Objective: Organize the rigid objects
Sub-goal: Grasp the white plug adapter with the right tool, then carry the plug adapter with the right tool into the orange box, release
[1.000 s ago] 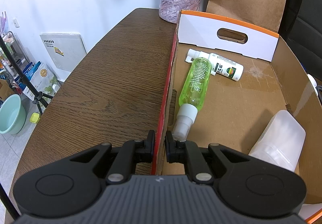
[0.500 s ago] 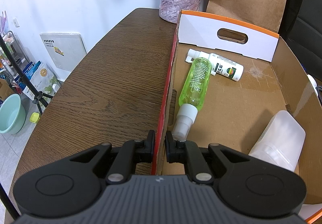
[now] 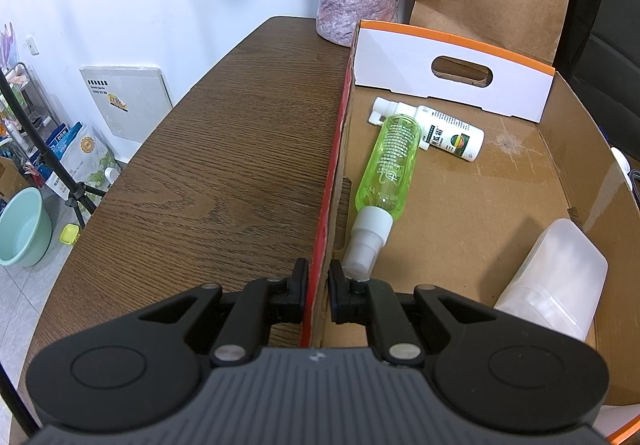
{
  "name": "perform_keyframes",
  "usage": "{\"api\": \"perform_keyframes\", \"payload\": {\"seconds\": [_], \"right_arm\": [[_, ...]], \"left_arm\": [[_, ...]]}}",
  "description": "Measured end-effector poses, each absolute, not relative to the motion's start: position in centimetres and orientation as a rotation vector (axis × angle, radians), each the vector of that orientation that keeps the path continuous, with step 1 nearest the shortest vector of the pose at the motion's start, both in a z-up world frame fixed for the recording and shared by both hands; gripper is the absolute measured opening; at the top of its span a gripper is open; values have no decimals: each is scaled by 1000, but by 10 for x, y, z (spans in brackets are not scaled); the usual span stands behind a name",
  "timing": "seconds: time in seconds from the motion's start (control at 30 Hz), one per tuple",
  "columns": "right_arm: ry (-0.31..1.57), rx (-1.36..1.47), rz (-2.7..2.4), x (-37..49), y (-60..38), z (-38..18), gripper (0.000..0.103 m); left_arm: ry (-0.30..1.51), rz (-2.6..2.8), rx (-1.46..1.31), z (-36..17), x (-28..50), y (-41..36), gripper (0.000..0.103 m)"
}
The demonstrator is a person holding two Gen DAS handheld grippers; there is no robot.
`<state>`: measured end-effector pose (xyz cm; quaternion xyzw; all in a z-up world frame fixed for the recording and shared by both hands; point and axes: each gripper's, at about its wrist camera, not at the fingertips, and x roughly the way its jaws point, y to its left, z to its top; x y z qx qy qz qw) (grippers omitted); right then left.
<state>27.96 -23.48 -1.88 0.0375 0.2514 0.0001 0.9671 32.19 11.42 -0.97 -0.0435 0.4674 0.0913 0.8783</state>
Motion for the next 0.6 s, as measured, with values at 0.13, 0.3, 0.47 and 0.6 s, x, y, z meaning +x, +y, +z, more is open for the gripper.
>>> {"api": "perform_keyframes", "payload": {"seconds": [0.13,0.3,0.47,0.6], "right_arm": [[495,87,21,278,-219,-12,41],[486,105,46,278,-197,-6,41],[461,93,75,278,-170,4,41],[441,78,103,280,-149,14,41]], "left_arm": [[975,191,-91,-10,322,114,11],[975,190,-91,-10,322,114,11],[974,191,-86,-10,322,113,11],[974,191,-85,-10,322,113,11]]}}
